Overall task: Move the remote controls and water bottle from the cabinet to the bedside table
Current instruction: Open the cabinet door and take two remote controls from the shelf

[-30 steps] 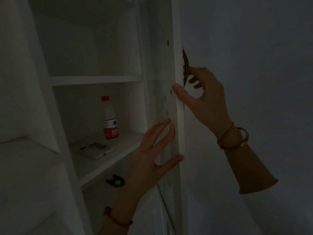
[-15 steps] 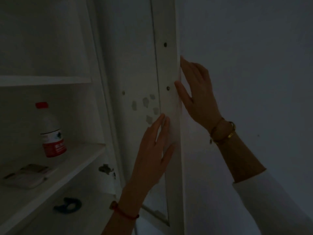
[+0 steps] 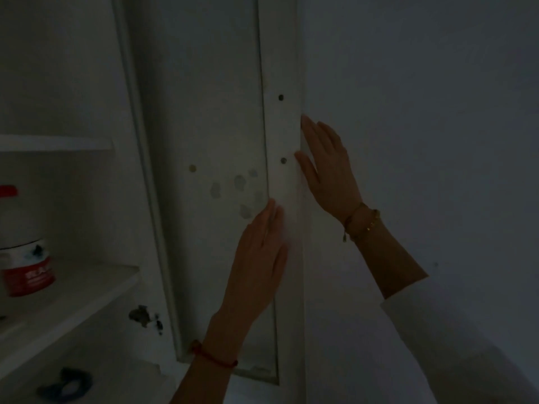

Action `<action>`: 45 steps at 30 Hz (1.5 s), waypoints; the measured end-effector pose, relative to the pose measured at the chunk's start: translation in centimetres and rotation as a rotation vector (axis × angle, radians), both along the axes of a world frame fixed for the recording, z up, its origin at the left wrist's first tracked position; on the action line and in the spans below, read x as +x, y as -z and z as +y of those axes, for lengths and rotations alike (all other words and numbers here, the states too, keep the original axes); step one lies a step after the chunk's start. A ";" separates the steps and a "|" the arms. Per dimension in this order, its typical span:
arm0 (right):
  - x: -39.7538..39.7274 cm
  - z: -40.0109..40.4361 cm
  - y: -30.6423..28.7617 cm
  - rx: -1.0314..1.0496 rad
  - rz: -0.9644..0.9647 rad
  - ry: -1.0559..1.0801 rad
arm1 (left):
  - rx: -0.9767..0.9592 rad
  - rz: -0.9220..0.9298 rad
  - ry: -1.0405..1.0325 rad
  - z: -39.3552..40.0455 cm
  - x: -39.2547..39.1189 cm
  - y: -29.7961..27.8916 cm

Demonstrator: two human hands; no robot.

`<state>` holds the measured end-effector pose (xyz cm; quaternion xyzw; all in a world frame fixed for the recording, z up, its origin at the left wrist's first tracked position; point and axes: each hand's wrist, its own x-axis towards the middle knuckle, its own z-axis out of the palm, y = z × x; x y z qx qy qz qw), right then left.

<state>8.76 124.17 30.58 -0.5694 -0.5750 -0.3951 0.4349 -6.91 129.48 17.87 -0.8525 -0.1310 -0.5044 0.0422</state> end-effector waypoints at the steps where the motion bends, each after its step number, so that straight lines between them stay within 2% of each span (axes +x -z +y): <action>1: 0.4 0.4 -0.1 -0.009 0.009 -0.014 | -0.006 0.005 -0.006 0.3 0.4 0.1; 7: 1.1 1.0 0.0 0.008 0.019 -0.112 | 0.025 -0.009 -0.050 0.3 0.7 0.2; 12: 0.2 0.3 -0.1 0.129 -0.024 -0.201 | 0.022 0.015 -0.111 -0.2 0.0 -0.1; 16: -1.9 0.1 0.3 0.159 -0.073 -0.313 | -0.001 -0.044 -0.200 -0.8 -1.6 -0.2; 22: -6.8 2.0 2.1 0.063 -0.088 -0.558 | -0.054 -0.077 -0.433 -1.5 -6.9 0.0; 29: -14.7 6.0 5.2 -0.103 0.034 -0.832 | -0.131 -0.147 -0.823 -2.5 -15.9 0.9; 35: -23.2 9.9 8.2 -0.311 0.098 -0.986 | -0.295 -0.192 -1.111 -3.1 -23.7 1.2; 39: -28.9 12.7 9.8 -0.401 0.118 -1.073 | -0.432 -0.153 -1.211 -1.7 -28.0 1.0; 45: -35.0 18.3 12.7 -0.494 0.068 -1.093 | -0.614 -0.077 -1.307 2.5 -32.1 1.2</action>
